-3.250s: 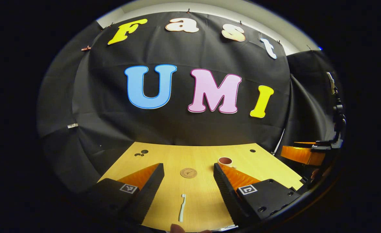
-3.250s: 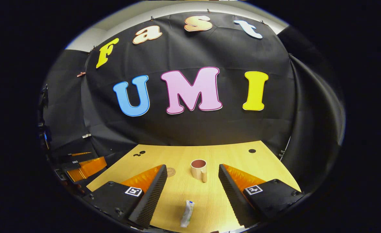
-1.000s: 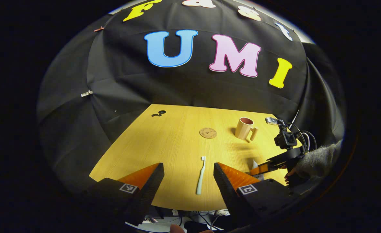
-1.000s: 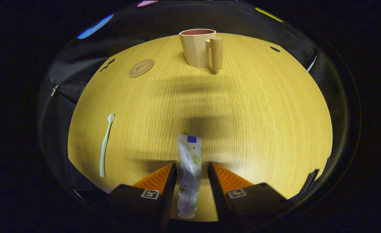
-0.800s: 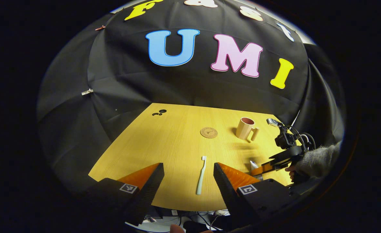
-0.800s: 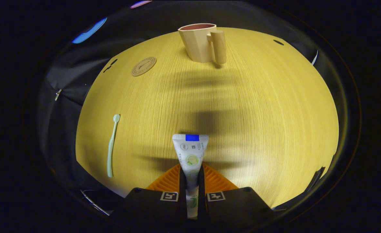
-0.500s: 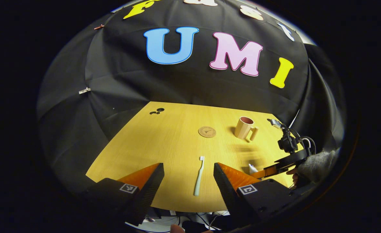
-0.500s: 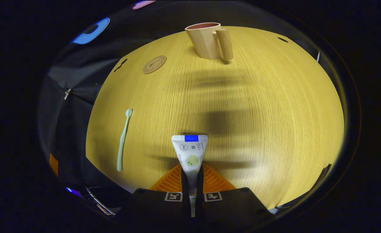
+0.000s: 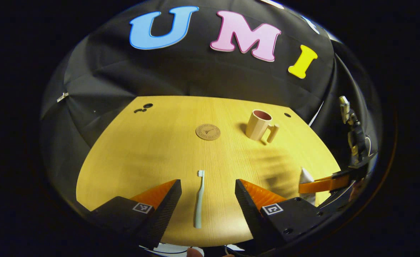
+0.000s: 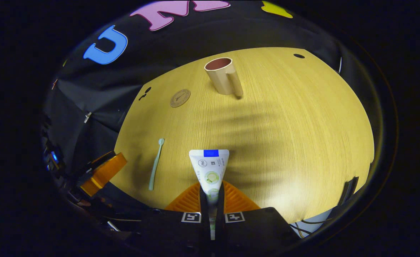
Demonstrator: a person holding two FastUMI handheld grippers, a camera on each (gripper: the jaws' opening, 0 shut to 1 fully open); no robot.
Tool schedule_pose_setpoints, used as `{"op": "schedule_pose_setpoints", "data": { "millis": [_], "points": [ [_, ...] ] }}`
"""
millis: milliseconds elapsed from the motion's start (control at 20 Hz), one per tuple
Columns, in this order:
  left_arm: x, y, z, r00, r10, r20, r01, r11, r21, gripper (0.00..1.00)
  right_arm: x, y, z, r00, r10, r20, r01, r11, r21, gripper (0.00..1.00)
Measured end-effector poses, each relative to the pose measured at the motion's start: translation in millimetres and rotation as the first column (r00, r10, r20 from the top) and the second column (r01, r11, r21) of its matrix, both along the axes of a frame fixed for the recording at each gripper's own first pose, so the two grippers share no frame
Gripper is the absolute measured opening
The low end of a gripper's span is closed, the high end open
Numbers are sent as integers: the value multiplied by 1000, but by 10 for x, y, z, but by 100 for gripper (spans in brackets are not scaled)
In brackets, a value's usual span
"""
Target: Put the toothbrush and toothpaste on the desktop into the cup, then pick up the cup and place it on the coaster on the desktop.
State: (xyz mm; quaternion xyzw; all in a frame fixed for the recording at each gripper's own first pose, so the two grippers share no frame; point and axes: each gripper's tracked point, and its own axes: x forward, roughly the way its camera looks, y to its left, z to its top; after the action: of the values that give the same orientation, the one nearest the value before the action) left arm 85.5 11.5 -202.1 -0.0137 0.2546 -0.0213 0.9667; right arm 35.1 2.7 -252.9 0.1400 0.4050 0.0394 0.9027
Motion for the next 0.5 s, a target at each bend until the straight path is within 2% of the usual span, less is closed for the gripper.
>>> {"op": "schedule_pose_setpoints", "data": {
  "millis": [250,500],
  "points": [
    [279,-19,-410,994,-23,-109,29,998,48,93,-111,-213,34,999,-47,4,47,999,22,9],
    [354,49,-719,981,-15,-194,34,995,98,92,-199,-368,49,997,-80,3,79,996,40,9]
  ]
}}
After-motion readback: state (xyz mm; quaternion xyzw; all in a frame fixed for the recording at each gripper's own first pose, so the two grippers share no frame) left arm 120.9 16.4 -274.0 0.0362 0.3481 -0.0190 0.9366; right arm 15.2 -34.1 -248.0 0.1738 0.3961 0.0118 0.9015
